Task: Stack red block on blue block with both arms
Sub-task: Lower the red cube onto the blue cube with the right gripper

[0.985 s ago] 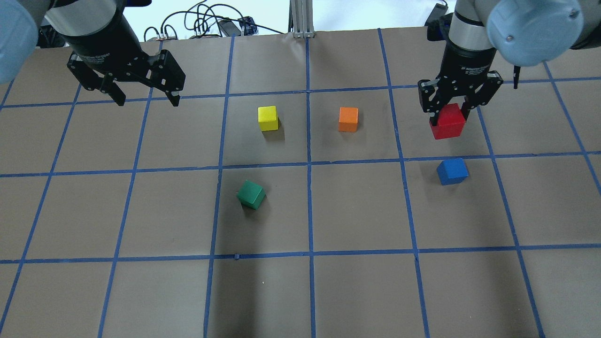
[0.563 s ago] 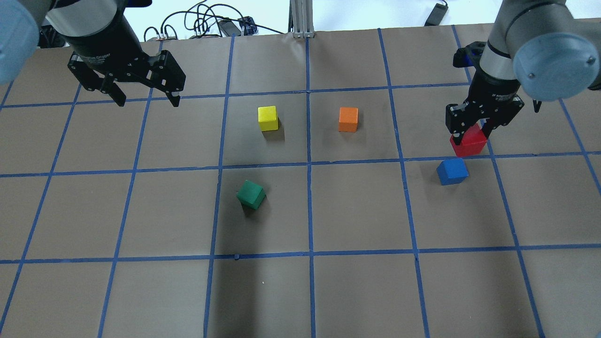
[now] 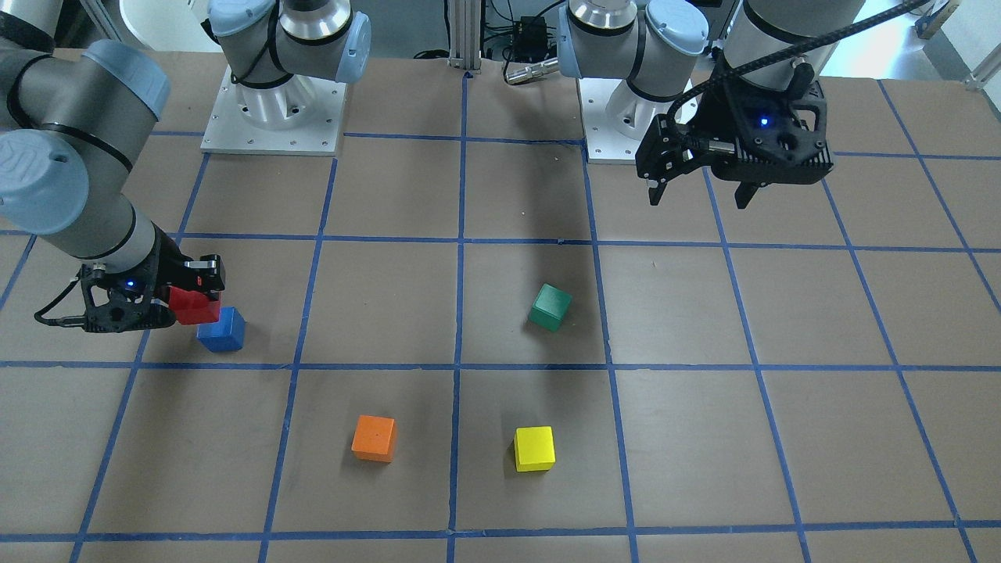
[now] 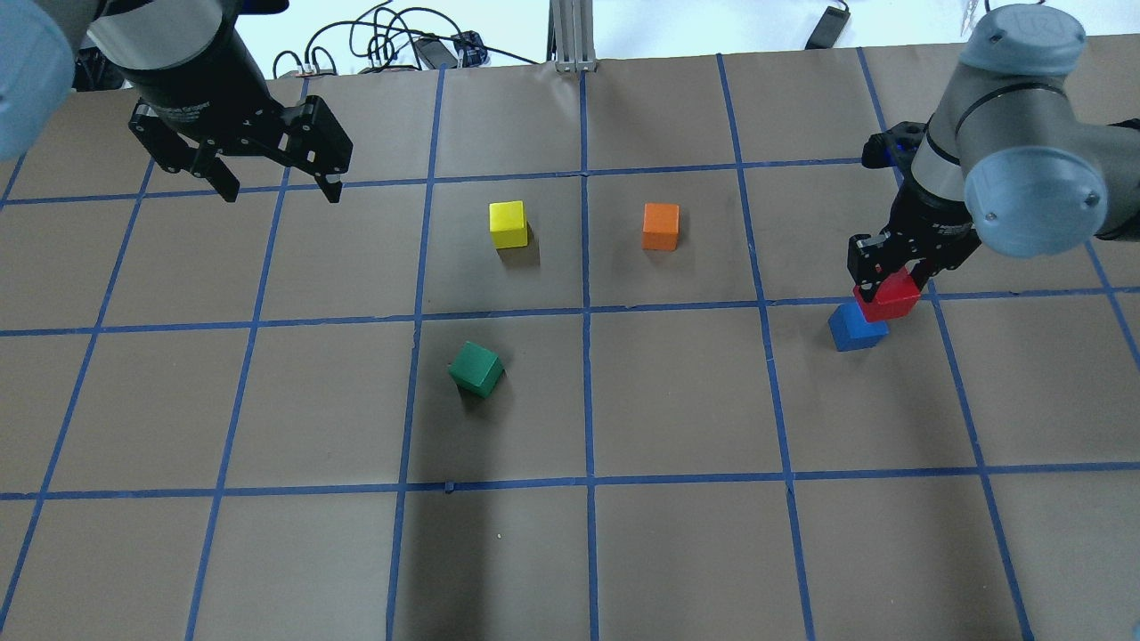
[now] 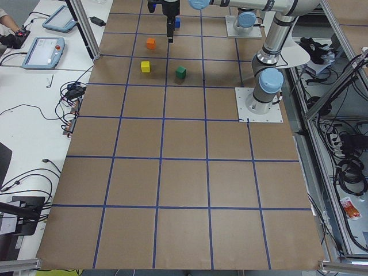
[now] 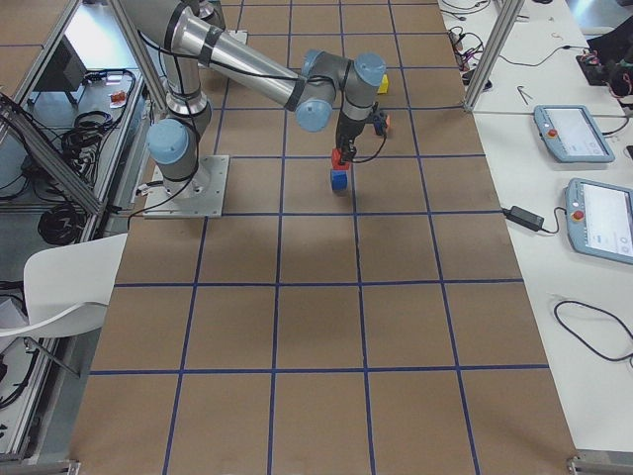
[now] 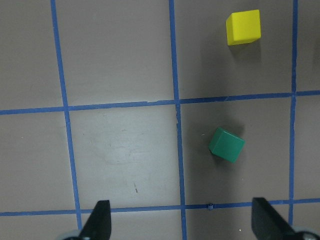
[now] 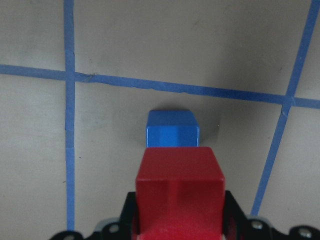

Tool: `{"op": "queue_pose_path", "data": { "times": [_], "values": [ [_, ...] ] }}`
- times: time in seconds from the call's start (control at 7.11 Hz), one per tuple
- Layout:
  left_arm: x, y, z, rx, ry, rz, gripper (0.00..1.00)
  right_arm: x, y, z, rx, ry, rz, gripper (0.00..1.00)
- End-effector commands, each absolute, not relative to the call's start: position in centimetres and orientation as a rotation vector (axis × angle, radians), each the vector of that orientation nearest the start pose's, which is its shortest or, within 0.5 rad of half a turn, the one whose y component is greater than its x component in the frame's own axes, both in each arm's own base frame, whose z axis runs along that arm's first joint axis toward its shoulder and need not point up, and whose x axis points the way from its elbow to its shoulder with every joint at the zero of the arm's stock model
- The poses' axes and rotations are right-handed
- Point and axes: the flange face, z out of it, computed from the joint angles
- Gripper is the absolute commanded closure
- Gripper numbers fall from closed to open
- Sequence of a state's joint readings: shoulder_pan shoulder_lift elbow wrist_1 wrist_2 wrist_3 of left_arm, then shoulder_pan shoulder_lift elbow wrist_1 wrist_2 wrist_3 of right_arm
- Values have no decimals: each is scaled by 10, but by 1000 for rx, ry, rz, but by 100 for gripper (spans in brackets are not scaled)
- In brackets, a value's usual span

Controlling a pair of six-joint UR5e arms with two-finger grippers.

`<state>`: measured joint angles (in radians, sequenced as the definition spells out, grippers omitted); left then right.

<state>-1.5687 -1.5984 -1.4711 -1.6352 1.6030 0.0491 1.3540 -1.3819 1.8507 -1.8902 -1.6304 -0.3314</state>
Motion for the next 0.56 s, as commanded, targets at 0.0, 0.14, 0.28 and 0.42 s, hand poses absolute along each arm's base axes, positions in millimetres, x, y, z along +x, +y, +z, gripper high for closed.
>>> {"op": "queue_pose_path", "data": {
  "times": [0.0,0.14,0.28,0.42],
  "values": [
    [-129,-503,518,71,3108,-13,0,10,-525,275,-175,3147,230,100],
    [-129,-504,517,71,3110,-11,0,10,-526,274,-175,3146,229,100],
    [-129,-504,517,74,3108,-11,0,12,-528,267,-175,3125,241,100],
    [-129,-503,518,74,3108,-13,0,15,-529,265,-169,3103,235,100]
  ]
}}
